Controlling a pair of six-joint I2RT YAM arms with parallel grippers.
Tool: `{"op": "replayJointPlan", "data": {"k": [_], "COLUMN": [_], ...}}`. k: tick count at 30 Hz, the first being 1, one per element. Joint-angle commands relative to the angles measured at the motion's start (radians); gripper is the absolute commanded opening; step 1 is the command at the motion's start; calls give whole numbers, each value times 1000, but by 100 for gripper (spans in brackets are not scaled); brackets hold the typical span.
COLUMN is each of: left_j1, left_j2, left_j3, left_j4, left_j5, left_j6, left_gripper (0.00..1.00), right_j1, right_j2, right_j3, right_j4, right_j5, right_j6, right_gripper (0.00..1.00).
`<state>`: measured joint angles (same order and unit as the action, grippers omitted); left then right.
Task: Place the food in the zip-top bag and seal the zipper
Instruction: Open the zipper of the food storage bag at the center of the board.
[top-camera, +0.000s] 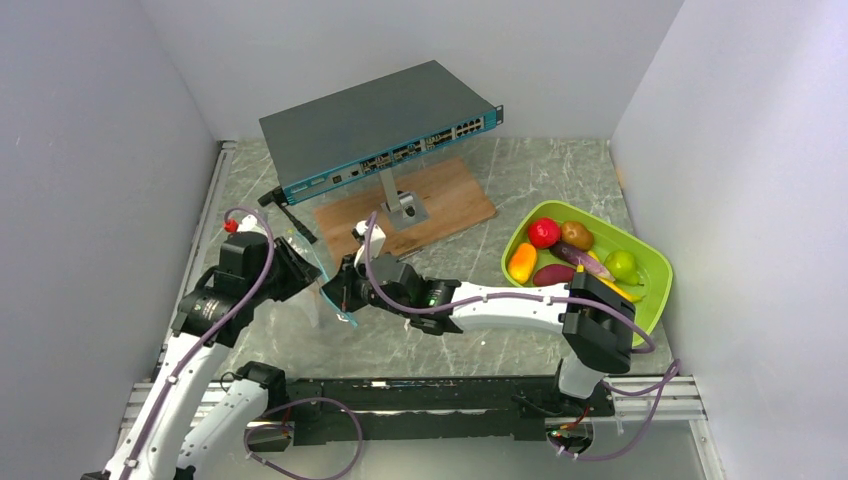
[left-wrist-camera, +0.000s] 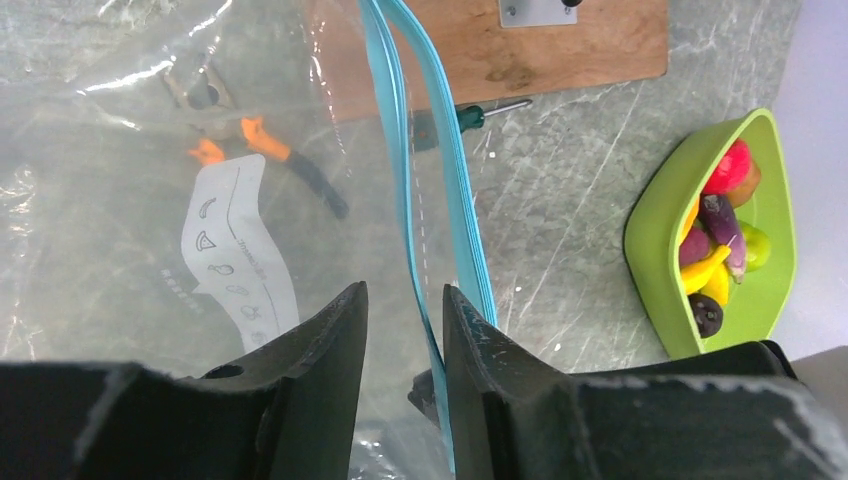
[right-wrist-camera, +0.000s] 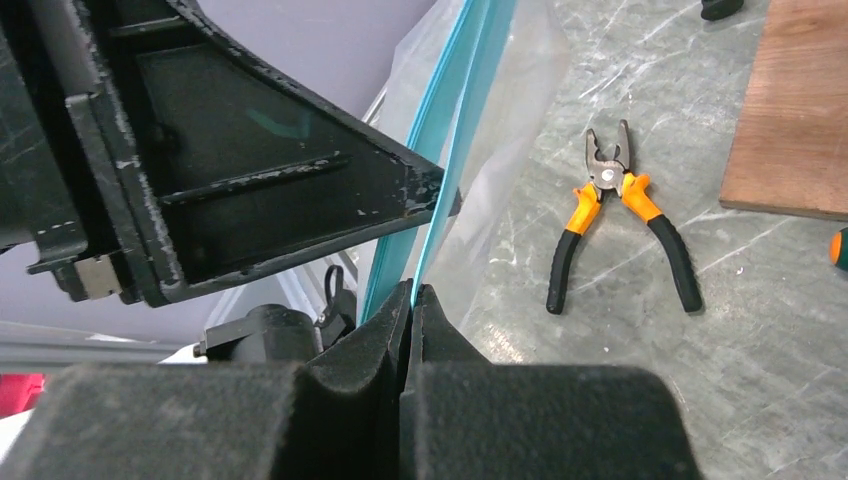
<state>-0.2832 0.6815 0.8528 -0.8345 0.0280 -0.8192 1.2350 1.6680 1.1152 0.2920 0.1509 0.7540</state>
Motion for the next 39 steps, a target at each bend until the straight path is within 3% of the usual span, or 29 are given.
{"op": "replayJointPlan", "data": {"k": [1, 9, 11, 17, 20, 26, 31, 35, 39], "left_j1": [-3, -3, -3, -3, -3, -4, -3, -4, -4], "left_j2": [0, -46, -65, -75, -58, -61, -11, 30, 68], "left_j3": [-5, -21, -34, -44, -43, -122, -112, -123, -140], "left_j4": [36, 19, 29, 14, 3, 116, 169, 220, 255], "left_j5": [-8, -23, -18, 6, 39, 170, 268, 313, 324], "left_j6": [44, 166, 193, 253, 286, 350, 434, 470, 481], "left_gripper": [38, 14, 0, 0, 0, 0, 0, 0, 0], "right_j1": [16, 16, 19, 17, 17, 10, 6, -11, -29], "right_j2": [-42, -36, -41, -91, -118, -100, -126, -157, -204], "right_j3": [44, 34, 23, -68, -151, -164, -163, -101, -54], "right_j4": [29, 8, 8, -78, -36, -43, -75, -193, -320], "right_j5": [37, 72, 79, 272, 316, 233, 177, 113, 117], "right_j6": [-32, -14, -4, 70, 46, -104, -224, -318, -375], "right_gripper": [0, 0, 0, 0, 0, 0, 15, 40, 54]}}
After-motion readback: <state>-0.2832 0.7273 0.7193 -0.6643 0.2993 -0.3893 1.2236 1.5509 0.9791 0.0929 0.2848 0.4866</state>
